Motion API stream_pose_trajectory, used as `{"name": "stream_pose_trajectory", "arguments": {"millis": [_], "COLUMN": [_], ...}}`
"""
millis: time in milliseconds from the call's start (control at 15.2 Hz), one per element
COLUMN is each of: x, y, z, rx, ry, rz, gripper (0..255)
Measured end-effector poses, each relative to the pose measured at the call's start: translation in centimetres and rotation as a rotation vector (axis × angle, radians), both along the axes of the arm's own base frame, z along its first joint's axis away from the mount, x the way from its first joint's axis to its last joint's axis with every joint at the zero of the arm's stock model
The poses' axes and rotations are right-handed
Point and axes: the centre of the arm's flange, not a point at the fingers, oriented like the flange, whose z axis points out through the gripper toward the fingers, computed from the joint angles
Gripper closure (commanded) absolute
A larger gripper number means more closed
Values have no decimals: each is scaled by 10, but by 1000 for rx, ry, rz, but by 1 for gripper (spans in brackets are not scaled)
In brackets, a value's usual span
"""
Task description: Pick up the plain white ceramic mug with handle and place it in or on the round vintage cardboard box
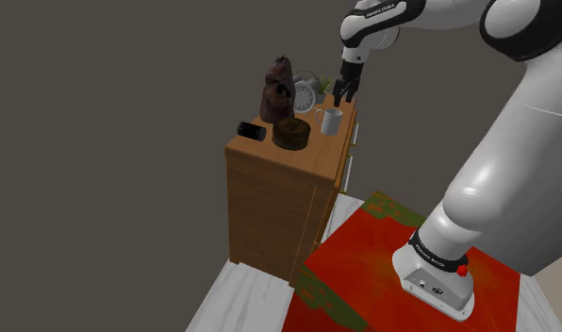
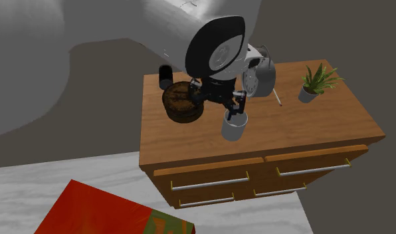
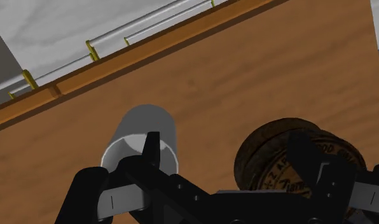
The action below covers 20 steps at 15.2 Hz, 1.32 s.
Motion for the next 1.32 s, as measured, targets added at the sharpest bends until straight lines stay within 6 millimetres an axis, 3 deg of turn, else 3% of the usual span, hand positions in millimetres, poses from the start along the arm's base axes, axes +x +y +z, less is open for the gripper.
{"name": "stream_pose_trajectory", "arguments": {"millis": [660,1122,1320], "x": [64,64,64], "y": [-97,-102,-101], "z": [-50,-87,-91], "rx": [-16,-16,-16], "ry": [31,32,32], "rz": [-55,-57,-57], "gripper": [0,0,0]}}
